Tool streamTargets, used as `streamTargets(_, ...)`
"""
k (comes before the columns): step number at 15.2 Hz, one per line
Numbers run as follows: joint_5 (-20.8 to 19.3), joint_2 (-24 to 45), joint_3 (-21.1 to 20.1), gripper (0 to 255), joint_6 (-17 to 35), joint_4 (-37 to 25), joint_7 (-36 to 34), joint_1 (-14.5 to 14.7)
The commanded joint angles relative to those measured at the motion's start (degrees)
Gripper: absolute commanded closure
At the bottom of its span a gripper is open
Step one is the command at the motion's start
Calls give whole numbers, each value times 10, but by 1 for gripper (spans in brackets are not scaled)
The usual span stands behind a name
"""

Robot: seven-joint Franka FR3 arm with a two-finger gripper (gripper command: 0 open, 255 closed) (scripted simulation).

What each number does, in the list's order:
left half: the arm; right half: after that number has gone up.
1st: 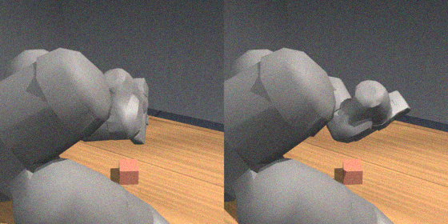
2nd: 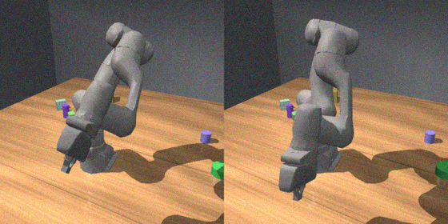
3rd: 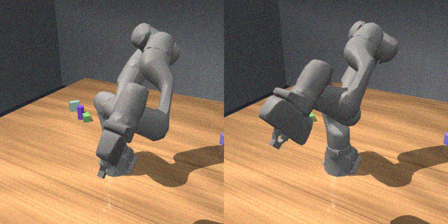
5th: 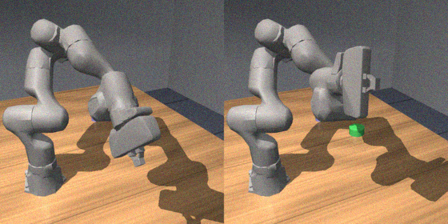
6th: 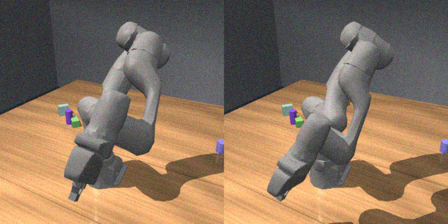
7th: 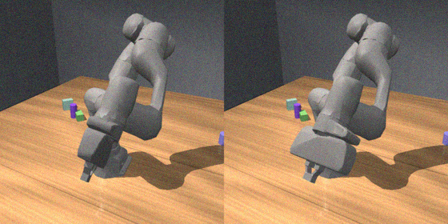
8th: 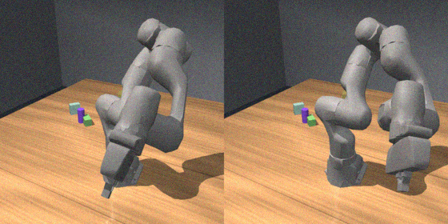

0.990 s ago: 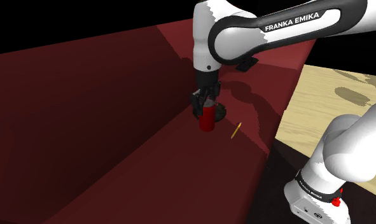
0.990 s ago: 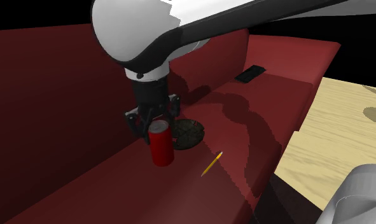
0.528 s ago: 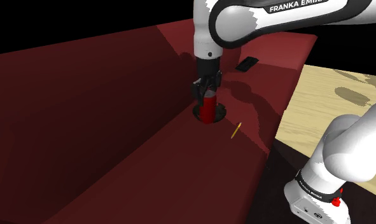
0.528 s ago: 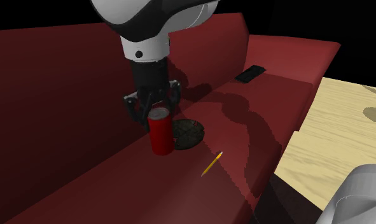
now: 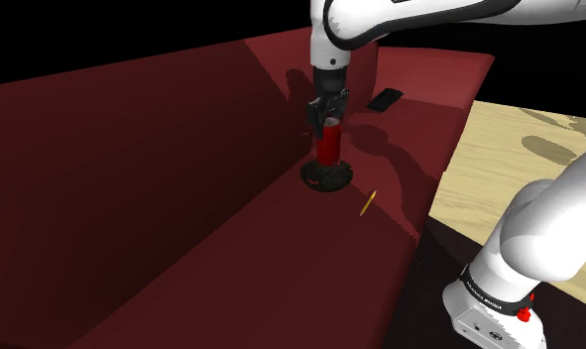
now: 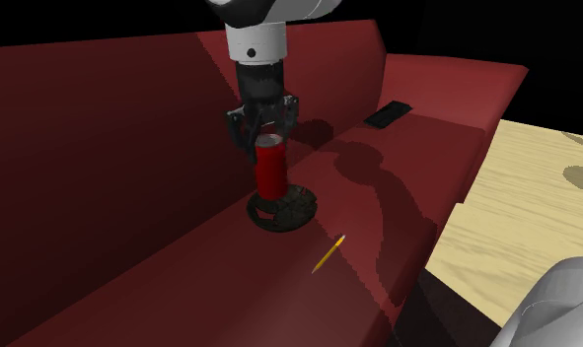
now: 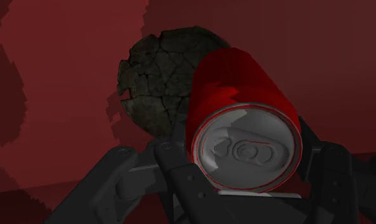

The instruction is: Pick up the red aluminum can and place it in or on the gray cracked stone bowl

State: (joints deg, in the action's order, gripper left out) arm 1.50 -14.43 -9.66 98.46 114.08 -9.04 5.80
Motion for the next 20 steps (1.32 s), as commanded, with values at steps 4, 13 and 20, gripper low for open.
streamTargets(4, -16, 52, 36, 255, -14, -66, 59, -27)
streamTargets(13, -16, 52, 36, 255, 55, 4, 58, -27)
streamTargets(20, -17, 59, 35, 255, 109, 51, 57, -26)
